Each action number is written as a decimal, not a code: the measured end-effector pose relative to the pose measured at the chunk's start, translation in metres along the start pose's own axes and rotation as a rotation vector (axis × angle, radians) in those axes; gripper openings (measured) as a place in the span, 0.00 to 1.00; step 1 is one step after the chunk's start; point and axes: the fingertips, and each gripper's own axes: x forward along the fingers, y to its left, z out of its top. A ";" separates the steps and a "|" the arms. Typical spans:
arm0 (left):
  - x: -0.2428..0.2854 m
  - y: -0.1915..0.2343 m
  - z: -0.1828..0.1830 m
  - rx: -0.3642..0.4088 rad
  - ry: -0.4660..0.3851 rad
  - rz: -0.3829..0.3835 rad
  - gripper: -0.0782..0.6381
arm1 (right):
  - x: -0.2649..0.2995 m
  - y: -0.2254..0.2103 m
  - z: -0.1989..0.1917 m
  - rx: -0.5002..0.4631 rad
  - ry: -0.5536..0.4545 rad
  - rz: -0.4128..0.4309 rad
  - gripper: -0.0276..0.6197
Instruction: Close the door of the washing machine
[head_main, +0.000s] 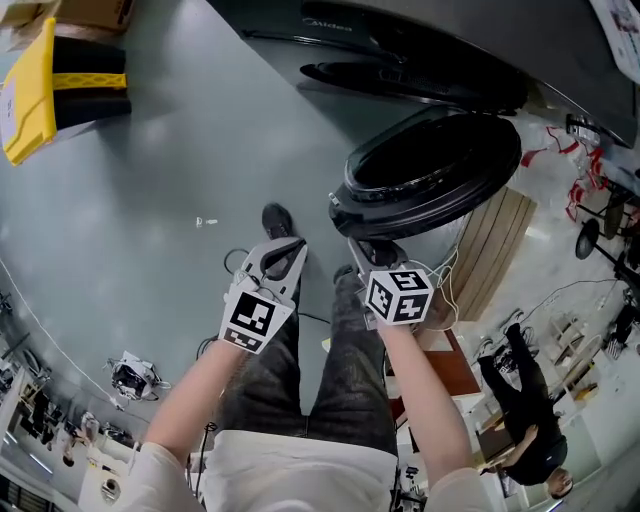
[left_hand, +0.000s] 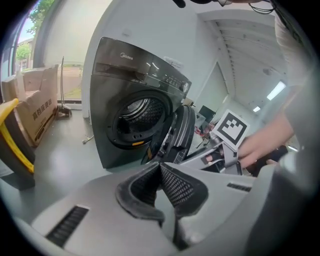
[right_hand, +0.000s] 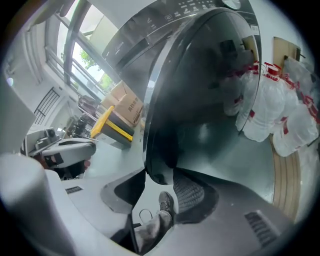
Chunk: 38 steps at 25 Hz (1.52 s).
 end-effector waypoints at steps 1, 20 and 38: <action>-0.003 0.005 -0.001 -0.004 -0.001 0.003 0.12 | 0.004 0.005 0.007 -0.010 -0.008 0.001 0.34; -0.030 0.099 0.012 -0.113 -0.047 0.054 0.12 | 0.070 0.050 0.153 -0.130 -0.200 -0.051 0.22; -0.020 0.161 0.047 -0.105 -0.087 0.110 0.12 | 0.101 0.046 0.249 -0.130 -0.413 -0.191 0.14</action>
